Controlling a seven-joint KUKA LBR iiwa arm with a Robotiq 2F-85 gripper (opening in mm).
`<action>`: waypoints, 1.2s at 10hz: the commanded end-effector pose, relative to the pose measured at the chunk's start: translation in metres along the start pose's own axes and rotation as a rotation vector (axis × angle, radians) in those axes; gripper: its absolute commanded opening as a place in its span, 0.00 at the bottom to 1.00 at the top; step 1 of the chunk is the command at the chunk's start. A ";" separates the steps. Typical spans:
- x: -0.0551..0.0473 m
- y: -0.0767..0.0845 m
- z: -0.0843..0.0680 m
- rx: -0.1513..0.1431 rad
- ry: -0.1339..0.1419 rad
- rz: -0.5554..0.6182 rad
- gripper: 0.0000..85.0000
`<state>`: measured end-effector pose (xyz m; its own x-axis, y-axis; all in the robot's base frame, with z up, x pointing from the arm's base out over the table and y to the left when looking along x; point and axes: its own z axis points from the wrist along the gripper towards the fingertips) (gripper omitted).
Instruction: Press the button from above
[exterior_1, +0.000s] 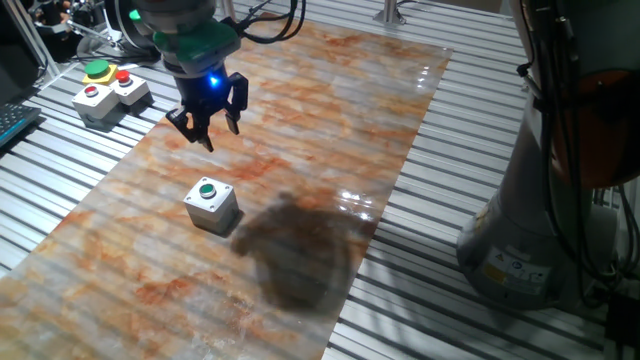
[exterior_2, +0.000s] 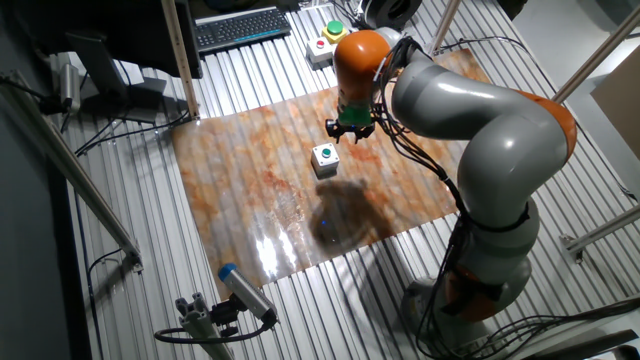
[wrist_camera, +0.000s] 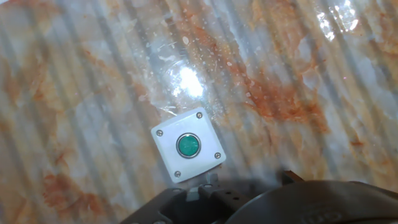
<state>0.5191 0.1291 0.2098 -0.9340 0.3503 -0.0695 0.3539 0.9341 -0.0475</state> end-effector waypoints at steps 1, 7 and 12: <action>0.000 0.000 0.001 -0.004 0.000 -0.002 0.60; -0.004 0.001 0.018 -0.012 0.001 -0.011 0.60; -0.005 0.003 0.032 -0.015 -0.008 -0.009 0.60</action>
<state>0.5267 0.1277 0.1779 -0.9367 0.3416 -0.0774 0.3448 0.9381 -0.0331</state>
